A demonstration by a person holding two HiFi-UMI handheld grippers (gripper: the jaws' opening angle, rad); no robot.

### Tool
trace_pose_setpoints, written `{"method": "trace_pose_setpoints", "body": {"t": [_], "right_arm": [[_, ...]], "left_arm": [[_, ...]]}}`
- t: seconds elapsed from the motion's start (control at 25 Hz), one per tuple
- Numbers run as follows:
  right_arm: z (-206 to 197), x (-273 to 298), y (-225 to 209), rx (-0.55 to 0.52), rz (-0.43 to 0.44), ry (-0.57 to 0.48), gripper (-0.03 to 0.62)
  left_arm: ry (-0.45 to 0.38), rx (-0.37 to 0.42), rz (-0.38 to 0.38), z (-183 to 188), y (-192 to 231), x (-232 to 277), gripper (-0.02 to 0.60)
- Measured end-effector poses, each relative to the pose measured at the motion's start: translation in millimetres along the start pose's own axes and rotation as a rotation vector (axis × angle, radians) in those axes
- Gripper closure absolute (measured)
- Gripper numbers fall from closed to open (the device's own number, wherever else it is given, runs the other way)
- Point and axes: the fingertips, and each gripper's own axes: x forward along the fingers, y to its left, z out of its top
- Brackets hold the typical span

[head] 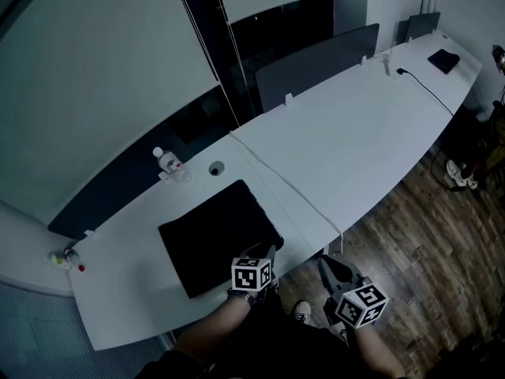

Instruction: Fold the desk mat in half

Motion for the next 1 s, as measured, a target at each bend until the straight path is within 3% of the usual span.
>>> {"method": "trace_pose_setpoints", "body": {"t": [0.24, 0.52, 1.0], "right_arm": [[-5, -8, 13, -0.012, 0.059, 0.008, 0.574], [-20, -9, 38, -0.029, 0.147, 0.049, 0.574], [-64, 34, 116, -0.103, 0.324, 0.182, 0.574]], "left_arm": [[-0.046, -0.030, 0.031, -6, -4, -25, 0.483], [-0.101, -0.094, 0.061, -21, -6, -68, 0.574], [-0.236, -0.217, 0.113, -47, 27, -170, 0.575]]}}
